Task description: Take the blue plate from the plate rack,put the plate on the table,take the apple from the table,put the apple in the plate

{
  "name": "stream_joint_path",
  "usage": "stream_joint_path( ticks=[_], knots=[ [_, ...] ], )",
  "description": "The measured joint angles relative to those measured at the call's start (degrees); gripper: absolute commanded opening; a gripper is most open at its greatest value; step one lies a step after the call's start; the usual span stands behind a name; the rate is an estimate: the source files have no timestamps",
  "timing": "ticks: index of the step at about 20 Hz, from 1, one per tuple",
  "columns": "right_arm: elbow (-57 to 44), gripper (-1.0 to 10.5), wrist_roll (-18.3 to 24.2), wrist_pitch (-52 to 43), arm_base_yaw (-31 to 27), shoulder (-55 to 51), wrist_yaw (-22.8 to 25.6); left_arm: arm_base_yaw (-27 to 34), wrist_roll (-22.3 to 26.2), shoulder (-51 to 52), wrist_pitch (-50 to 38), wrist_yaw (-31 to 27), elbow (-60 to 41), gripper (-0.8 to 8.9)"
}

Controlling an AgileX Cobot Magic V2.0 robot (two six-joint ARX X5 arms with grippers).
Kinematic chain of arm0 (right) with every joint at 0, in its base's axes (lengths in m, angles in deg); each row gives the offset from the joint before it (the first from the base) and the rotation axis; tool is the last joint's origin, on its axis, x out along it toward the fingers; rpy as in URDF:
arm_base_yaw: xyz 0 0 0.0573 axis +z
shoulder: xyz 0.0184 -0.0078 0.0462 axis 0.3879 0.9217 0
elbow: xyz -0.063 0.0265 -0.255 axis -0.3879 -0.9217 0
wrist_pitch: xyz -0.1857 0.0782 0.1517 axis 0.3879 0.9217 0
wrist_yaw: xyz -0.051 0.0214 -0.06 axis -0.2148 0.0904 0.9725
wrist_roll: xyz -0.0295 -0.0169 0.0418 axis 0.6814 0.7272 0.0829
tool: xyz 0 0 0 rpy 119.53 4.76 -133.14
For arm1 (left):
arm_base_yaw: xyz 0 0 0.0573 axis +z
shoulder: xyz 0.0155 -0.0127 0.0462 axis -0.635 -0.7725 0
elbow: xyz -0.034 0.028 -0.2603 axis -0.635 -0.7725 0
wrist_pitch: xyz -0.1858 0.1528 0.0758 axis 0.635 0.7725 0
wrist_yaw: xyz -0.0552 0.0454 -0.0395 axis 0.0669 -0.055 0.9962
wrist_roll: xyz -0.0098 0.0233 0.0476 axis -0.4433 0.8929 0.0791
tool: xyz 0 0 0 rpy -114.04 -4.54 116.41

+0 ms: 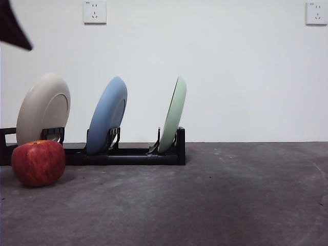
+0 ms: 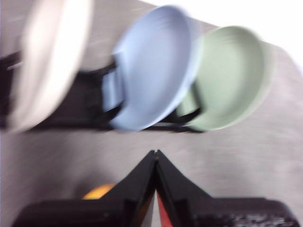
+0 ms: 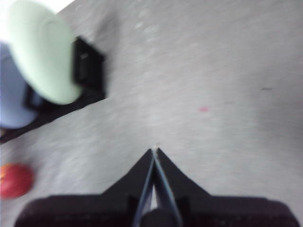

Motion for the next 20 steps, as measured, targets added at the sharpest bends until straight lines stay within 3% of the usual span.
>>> stream_joint_path(
  ticks=[4, 9, 11, 14, 17, 20],
  knots=[
    [6.5, 0.0, 4.2, 1.8, 0.1, 9.2, -10.7, 0.0, 1.0, -12.0, 5.7, 7.3, 14.6, -0.06],
    [11.4, 0.0, 8.8, 6.7, 2.2, 16.4, -11.7, -0.4, 2.2, -27.9, 13.7, 14.4, 36.1, -0.05],
    [11.6, 0.0, 9.6, 6.8, 4.0, 17.4, -11.9, -1.4, 3.4, -34.0, 18.0, 14.6, 44.8, 0.07],
    [11.6, 0.0, 10.0, 7.0, 6.4, 18.2, -11.6, -3.3, 4.9, -42.8, 25.8, 14.0, 57.3, 2.41],
    [11.6, 0.0, 10.1, 7.0, 8.2, 18.5, -11.0, -5.8, 5.3, -48.9, 30.4, 10.1, 64.8, 2.62],
    [11.6, 0.0, 10.1, 7.1, 9.1, 18.7, -10.6, -8.8, 5.7, -51.9, 31.1, 3.1, 65.4, 2.63]
  ],
)
